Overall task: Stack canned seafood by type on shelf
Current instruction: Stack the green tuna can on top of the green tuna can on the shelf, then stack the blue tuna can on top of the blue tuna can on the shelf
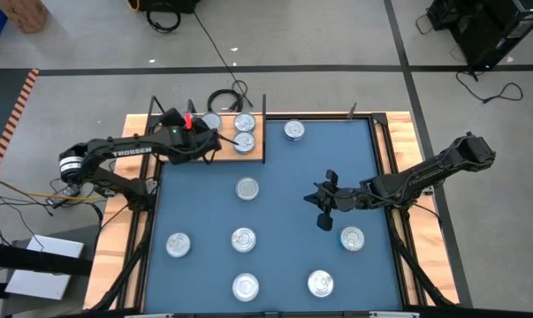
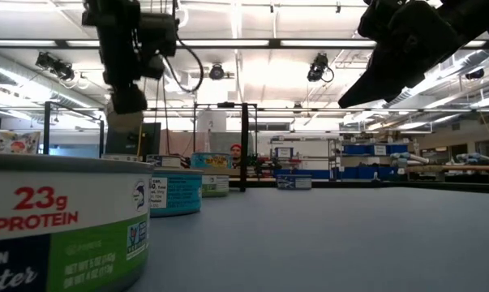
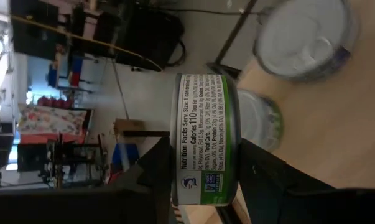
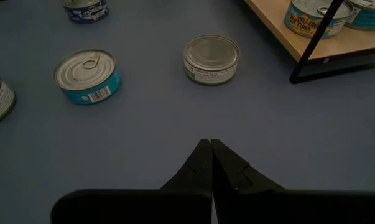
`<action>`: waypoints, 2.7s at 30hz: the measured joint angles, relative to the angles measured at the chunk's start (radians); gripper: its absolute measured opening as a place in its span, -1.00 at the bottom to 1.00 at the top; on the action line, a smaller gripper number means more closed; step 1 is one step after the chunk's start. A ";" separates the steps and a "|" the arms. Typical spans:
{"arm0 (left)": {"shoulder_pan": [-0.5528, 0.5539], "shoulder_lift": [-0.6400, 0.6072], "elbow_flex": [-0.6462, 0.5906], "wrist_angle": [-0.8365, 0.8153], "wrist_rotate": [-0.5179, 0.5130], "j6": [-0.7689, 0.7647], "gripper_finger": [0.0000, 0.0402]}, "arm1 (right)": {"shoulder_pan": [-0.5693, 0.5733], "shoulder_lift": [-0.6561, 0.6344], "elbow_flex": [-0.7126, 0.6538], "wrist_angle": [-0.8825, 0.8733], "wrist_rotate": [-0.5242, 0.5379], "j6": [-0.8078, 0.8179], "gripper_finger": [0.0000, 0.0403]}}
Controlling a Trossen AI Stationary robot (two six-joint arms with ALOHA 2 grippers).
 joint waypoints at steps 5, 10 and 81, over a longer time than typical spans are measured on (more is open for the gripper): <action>0.068 0.000 -0.085 0.123 0.036 0.080 -0.25 | 0.000 0.000 0.000 0.008 0.000 0.000 -0.99; 0.136 0.000 -0.121 0.203 0.037 0.202 -0.25 | 0.000 0.000 0.000 0.029 0.000 -0.002 -0.99; 0.195 0.101 -0.039 0.140 0.156 0.235 -0.08 | 0.001 0.000 0.001 0.042 -0.027 -0.010 -0.97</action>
